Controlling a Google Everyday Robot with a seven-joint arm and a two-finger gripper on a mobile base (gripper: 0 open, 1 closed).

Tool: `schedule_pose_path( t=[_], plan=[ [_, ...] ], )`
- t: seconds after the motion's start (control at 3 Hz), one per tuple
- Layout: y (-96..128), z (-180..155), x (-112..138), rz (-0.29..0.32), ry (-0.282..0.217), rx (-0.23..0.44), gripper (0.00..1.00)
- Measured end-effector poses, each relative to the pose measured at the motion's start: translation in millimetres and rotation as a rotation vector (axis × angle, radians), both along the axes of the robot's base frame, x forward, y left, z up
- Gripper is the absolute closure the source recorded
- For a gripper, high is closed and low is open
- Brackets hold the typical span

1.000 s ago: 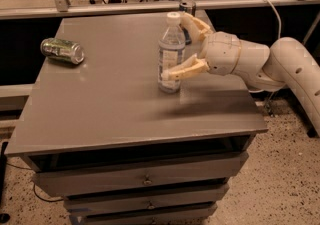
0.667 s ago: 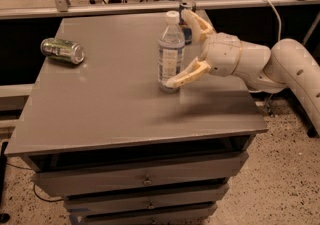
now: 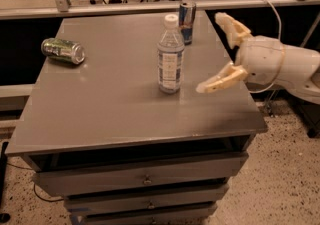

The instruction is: Place blue plastic bottle upright

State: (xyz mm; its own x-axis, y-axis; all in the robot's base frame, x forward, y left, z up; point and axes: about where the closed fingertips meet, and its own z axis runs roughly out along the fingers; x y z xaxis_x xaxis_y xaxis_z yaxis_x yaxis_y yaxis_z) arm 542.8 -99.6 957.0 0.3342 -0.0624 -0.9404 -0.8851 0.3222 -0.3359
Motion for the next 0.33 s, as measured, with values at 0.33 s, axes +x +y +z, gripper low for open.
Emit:
schedule_pose_path(
  t=[0.33],
  plan=[
    [-10.0,2.8,-3.5,-0.021,0.003,-0.003,0.0]
  ],
)
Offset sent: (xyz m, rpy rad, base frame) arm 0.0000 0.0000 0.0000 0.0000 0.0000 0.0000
